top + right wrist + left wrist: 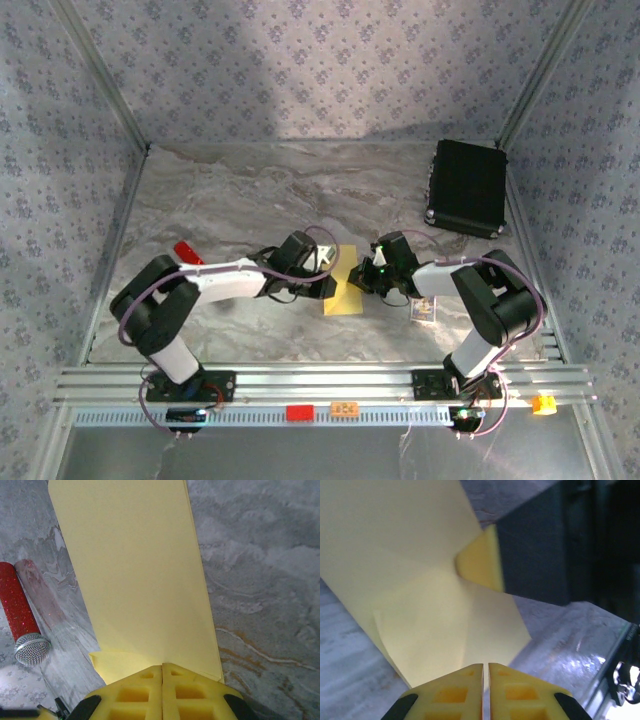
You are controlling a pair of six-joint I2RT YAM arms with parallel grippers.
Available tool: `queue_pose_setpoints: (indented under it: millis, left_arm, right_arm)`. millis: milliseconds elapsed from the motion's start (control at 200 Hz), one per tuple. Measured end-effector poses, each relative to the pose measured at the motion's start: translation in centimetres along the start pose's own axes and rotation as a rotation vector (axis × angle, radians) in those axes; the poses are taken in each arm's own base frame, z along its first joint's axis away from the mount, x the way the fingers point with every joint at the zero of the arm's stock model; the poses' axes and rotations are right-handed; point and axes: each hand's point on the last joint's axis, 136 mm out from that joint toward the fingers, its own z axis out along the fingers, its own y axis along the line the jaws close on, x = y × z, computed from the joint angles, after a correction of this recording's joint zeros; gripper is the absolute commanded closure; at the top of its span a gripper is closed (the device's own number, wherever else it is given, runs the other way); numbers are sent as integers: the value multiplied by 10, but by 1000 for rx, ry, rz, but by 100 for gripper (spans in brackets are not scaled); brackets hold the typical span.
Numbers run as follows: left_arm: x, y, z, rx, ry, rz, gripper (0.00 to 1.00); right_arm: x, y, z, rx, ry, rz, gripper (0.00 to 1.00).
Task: Fold a paper plane with a square sheet of paper (pick it up from the middle)
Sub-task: Fold the triangle a second time at the center of the table.
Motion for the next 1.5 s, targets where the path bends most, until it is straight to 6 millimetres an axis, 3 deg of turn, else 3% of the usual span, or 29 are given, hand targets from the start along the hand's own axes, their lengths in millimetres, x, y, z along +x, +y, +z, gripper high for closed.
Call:
queue_pose_setpoints:
  millis: [180,480,640,840,1199,1404,1504]
  left_arm:
    - [17,23,21,-47,76,-44,98]
    - [17,23,22,-35,69,-58,100]
    - [16,22,22,-30,60,-65,100]
    - [15,22,22,-30,59,-69,100]
    - [15,23,21,-43,54,-68,99]
    - [13,20,12,-65,53,-64,89]
    - [-1,9,7,-55,32,-39,88]
  right_arm:
    - [-1,1,0,-1,-1,-2,91]
    - [0,11,-6,-18,-10,-24,89]
    - [13,18,-2,-26,20,-52,89]
    - [14,5,2,9,29,-28,90]
    - [-35,-17,-31,50,-120,55,87]
    - [-29,14,-59,16,-172,-41,83]
    - [-18,14,-64,11,-170,-56,78]
